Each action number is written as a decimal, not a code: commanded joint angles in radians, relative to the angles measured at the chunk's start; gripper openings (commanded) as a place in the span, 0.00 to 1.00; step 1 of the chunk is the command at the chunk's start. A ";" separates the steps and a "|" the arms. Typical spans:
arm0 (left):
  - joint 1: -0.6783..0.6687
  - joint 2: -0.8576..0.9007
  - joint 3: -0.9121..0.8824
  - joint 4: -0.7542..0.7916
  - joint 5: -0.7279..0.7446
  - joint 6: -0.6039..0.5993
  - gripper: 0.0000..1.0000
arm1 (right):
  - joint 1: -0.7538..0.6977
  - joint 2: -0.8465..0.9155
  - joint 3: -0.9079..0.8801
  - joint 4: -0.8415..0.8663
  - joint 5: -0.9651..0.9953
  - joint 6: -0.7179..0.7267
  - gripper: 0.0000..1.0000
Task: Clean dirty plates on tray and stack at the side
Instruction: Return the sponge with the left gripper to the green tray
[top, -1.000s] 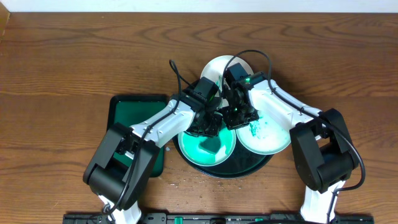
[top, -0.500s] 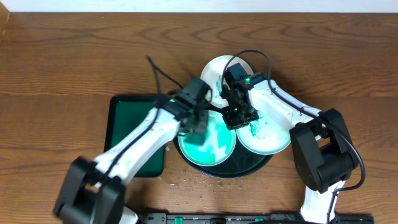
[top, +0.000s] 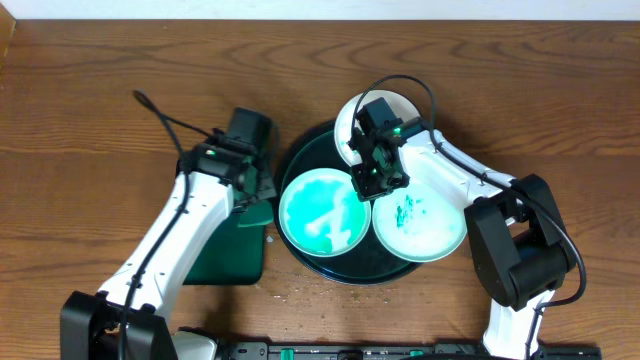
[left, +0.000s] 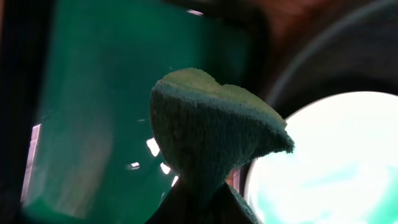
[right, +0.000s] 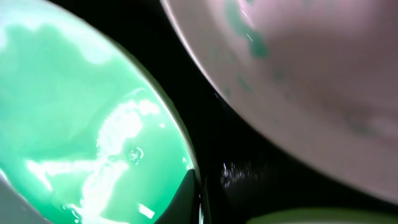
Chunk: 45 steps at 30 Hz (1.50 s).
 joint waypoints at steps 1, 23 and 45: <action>0.047 -0.002 0.003 -0.023 -0.028 -0.019 0.07 | -0.001 0.006 0.007 0.023 -0.002 0.026 0.28; 0.074 -0.002 0.003 -0.035 -0.029 -0.010 0.07 | -0.001 0.006 -0.117 0.165 -0.003 0.143 0.17; 0.149 0.088 -0.040 0.014 -0.104 -0.004 0.07 | -0.001 -0.047 -0.108 0.145 -0.031 0.031 0.01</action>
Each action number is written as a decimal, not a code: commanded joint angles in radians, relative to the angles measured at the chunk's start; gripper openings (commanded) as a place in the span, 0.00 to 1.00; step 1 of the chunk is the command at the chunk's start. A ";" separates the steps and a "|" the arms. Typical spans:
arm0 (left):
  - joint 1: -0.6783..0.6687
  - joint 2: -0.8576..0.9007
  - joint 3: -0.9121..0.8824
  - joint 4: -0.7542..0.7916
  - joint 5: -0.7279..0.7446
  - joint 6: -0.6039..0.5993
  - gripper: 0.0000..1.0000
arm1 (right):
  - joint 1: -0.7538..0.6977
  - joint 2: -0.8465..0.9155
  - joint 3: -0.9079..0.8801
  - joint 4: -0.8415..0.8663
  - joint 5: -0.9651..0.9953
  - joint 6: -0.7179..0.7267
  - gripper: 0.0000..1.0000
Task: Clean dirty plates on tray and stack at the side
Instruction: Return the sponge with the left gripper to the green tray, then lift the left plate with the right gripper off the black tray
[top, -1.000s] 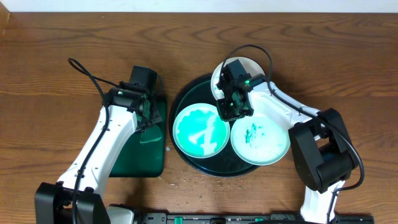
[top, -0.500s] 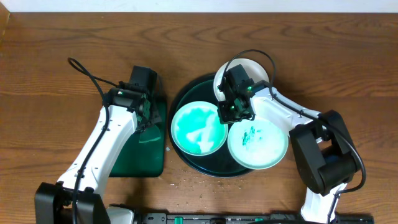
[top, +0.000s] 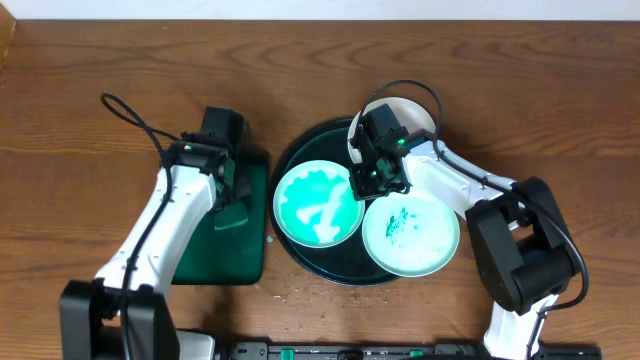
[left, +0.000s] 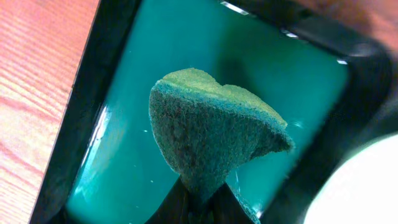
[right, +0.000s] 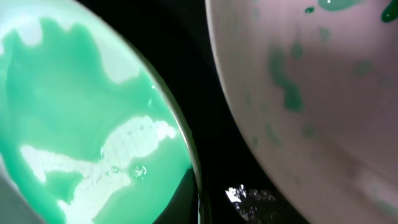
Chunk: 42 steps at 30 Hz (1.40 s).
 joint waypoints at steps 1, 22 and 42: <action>0.019 0.046 -0.013 0.000 -0.026 -0.002 0.07 | 0.000 -0.034 0.002 -0.027 0.015 -0.057 0.01; 0.023 0.190 -0.013 0.014 -0.016 -0.002 0.08 | 0.011 -0.222 0.008 -0.024 0.170 -0.163 0.01; 0.023 0.190 -0.013 0.014 -0.016 -0.002 0.08 | 0.078 -0.230 0.272 -0.150 0.439 -0.271 0.01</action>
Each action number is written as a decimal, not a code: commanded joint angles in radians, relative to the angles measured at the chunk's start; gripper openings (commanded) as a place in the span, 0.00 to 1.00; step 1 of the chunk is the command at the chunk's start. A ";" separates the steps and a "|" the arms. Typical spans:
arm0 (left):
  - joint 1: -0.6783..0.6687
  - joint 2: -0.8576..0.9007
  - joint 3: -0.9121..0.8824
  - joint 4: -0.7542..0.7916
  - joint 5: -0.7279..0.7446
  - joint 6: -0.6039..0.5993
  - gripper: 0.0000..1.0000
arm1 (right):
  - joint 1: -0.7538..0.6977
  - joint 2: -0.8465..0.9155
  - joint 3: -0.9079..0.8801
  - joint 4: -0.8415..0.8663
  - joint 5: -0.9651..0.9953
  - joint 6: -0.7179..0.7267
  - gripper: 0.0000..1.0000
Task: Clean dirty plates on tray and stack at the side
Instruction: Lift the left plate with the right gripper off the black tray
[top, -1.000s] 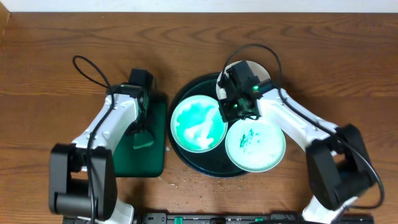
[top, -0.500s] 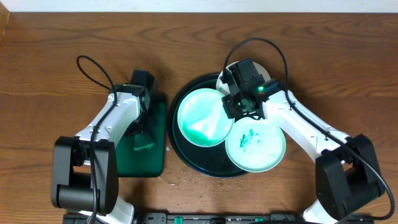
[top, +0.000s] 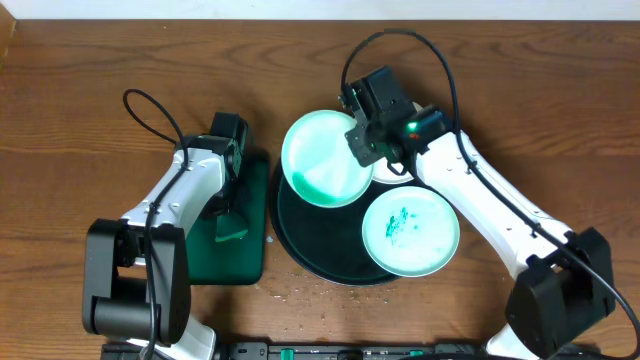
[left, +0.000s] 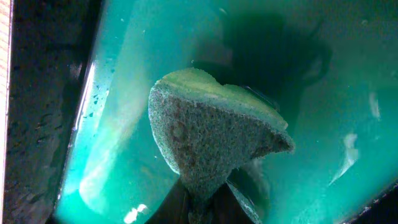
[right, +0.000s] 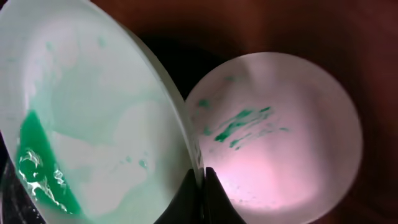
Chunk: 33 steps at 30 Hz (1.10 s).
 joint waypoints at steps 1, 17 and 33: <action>0.005 0.003 -0.011 -0.003 -0.009 -0.002 0.09 | 0.011 -0.031 0.042 -0.016 0.077 -0.035 0.01; 0.005 0.003 -0.011 -0.002 -0.009 -0.002 0.08 | 0.011 -0.031 0.066 -0.040 0.153 -0.087 0.01; 0.005 0.003 -0.011 -0.002 -0.010 -0.002 0.09 | 0.051 -0.031 0.154 -0.023 0.473 -0.375 0.01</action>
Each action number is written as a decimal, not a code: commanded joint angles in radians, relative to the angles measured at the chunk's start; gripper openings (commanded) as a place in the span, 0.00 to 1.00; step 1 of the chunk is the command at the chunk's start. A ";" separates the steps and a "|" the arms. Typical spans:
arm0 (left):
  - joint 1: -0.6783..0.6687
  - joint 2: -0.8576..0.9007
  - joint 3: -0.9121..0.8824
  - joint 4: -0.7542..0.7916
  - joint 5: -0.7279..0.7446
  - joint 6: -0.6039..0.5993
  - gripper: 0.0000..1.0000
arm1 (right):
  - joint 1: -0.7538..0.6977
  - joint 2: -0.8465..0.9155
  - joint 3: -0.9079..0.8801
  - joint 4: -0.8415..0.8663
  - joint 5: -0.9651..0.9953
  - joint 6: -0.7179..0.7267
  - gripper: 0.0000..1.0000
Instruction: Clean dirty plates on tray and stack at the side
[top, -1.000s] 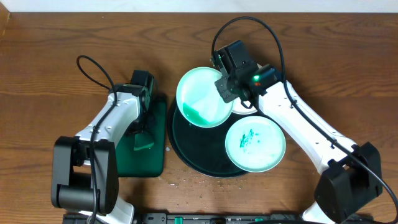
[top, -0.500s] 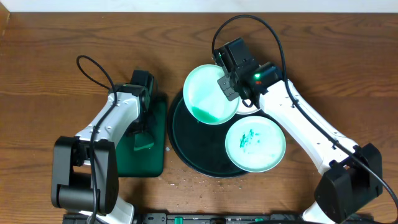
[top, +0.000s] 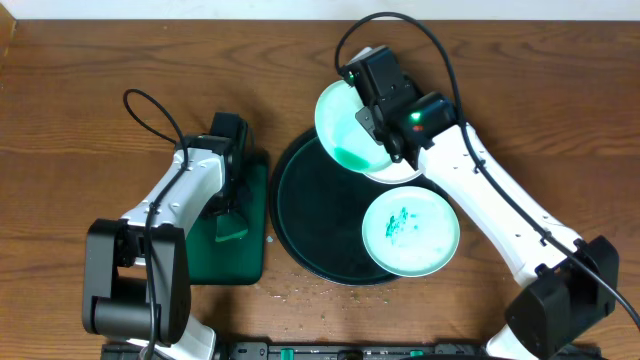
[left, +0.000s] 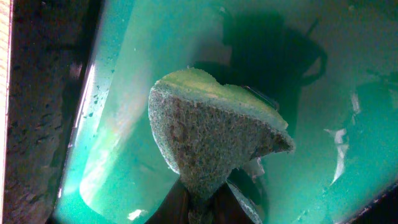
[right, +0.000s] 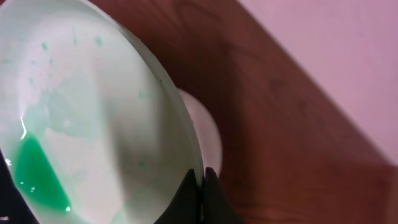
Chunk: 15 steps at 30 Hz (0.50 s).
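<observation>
My right gripper (top: 368, 118) is shut on the rim of a white plate (top: 350, 130) and holds it steeply tilted in the air. Green liquid (right: 37, 177) has pooled at the plate's low edge. The right gripper (right: 202, 179) pinches that plate (right: 106, 124). Below it a pale plate (top: 398, 172) lies at the back right rim of the round black tray (top: 310, 220). A third plate (top: 410, 232) with green smears rests on the tray's right side. My left gripper (top: 232, 205) is shut on a green sponge (left: 211, 137), low in the basin.
The rectangular green basin (top: 225, 258), holding green water (left: 348, 56), stands just left of the tray. Crumbs lie on the wood table (top: 100, 90) in front of the tray. A black cable loops behind the left arm.
The right gripper has carried the held plate from over the tray's back to the back right, above the pale plate, and tilted it more steeply. The left gripper and sponge stay in the basin.
First the sponge was held by the tray's left edge while the right gripper sat at the rim of the green-wet plate on the tray. Then the sponge was over the basin, later down in its water. The plate was lifted off the tray and now hangs tilted at the back right.
</observation>
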 joint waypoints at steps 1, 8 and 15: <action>0.005 0.003 -0.011 -0.002 -0.009 -0.002 0.09 | 0.044 -0.030 0.024 0.008 0.130 -0.151 0.01; 0.005 0.003 -0.011 -0.002 -0.009 -0.002 0.08 | 0.130 -0.030 0.024 0.019 0.282 -0.309 0.01; 0.005 0.003 -0.011 -0.003 -0.009 -0.002 0.08 | 0.212 -0.029 0.024 0.034 0.399 -0.489 0.01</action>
